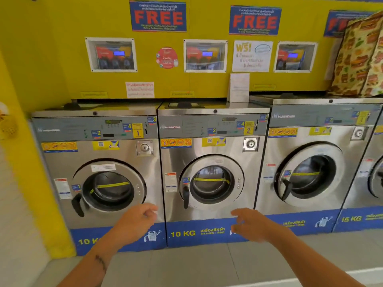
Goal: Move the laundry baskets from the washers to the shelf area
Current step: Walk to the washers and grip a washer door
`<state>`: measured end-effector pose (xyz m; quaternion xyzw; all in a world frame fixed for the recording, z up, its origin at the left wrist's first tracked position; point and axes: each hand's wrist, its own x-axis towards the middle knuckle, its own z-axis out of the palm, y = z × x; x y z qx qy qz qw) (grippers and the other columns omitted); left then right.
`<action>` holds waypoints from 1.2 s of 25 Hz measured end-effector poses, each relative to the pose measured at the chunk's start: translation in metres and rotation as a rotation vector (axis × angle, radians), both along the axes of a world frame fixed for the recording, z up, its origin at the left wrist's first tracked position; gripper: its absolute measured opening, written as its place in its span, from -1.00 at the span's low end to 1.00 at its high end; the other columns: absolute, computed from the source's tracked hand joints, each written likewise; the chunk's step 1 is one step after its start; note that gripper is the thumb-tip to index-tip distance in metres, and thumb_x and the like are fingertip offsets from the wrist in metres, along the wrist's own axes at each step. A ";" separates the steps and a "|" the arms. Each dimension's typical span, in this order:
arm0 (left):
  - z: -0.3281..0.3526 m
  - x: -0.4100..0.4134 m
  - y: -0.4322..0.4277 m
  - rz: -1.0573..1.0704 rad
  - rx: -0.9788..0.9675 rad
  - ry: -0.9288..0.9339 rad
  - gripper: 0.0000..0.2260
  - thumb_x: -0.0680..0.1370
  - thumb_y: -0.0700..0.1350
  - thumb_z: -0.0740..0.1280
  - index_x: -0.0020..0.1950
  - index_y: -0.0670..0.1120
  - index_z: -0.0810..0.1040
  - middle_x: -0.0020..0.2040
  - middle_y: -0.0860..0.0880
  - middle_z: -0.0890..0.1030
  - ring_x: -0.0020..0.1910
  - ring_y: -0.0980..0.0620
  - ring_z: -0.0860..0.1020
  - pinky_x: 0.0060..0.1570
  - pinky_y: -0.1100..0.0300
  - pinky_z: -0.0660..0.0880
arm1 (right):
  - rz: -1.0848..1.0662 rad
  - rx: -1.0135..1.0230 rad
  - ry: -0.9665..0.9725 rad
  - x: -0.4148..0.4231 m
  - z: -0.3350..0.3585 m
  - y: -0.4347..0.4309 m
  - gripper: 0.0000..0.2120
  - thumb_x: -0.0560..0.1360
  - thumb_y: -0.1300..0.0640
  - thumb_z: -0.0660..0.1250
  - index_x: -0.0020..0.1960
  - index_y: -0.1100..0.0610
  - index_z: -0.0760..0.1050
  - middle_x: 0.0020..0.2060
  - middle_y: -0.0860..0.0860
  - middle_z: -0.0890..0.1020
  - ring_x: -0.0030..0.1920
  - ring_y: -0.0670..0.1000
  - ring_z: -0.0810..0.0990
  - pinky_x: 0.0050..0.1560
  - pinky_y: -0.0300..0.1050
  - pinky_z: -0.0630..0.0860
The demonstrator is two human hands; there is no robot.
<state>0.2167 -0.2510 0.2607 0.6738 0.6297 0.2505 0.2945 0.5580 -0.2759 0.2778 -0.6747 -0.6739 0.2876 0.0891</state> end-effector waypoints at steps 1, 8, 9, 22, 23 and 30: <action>-0.001 0.003 0.032 -0.018 -0.016 0.005 -0.78 0.57 -0.09 0.25 0.16 0.18 0.50 0.03 0.04 0.63 -0.07 0.01 0.61 -0.05 0.14 0.55 | -0.008 -0.017 0.002 0.000 -0.006 0.026 -0.45 0.54 0.01 0.31 0.49 0.03 0.25 0.31 0.06 0.47 0.13 0.03 0.57 0.08 -0.17 0.54; -0.013 0.058 0.224 -0.128 -0.068 0.144 -0.70 0.60 -0.07 0.17 0.30 0.05 0.53 0.21 -0.02 0.58 0.06 0.00 0.57 0.04 0.22 0.50 | -0.038 -0.092 0.015 -0.003 -0.056 0.186 -0.41 0.55 0.00 0.29 0.52 0.02 0.19 0.41 0.08 0.39 0.24 0.06 0.49 0.13 -0.14 0.48; -0.017 0.069 0.246 -0.133 -0.071 0.143 -0.69 0.60 -0.09 0.16 0.31 0.02 0.53 0.16 -0.05 0.59 -0.03 0.00 0.56 -0.09 0.27 0.49 | -0.020 -0.089 0.017 -0.004 -0.065 0.208 -0.41 0.54 0.00 0.28 0.52 0.01 0.19 0.42 0.07 0.39 0.25 0.07 0.48 0.15 -0.13 0.47; -0.084 0.143 0.489 0.057 -0.250 0.285 -0.47 0.57 -0.25 0.25 0.53 -0.05 0.23 0.49 -0.09 0.35 0.44 -0.10 0.35 0.37 0.06 0.31 | 0.247 -0.248 0.060 -0.048 -0.200 0.489 -0.63 0.52 0.05 0.21 0.30 0.14 0.41 0.28 0.15 0.52 0.24 0.19 0.51 0.08 -0.01 0.45; -0.092 0.146 0.497 0.067 -0.267 0.274 -0.49 0.58 -0.24 0.24 0.52 -0.05 0.25 0.48 -0.08 0.36 0.43 -0.09 0.36 0.38 0.07 0.31 | 0.255 -0.258 0.081 -0.055 -0.212 0.499 -0.65 0.52 0.04 0.21 0.25 0.16 0.42 0.24 0.15 0.54 0.21 0.20 0.53 0.03 -0.02 0.43; -0.120 0.122 0.513 0.036 -0.294 0.232 -0.49 0.58 -0.28 0.12 0.49 0.08 0.33 0.35 0.02 0.53 0.30 -0.04 0.50 0.32 0.04 0.43 | 0.065 -0.284 0.197 -0.097 -0.262 0.523 -0.55 0.54 -0.08 0.23 0.30 0.19 0.38 0.22 0.18 0.52 0.22 0.24 0.52 0.14 0.07 0.47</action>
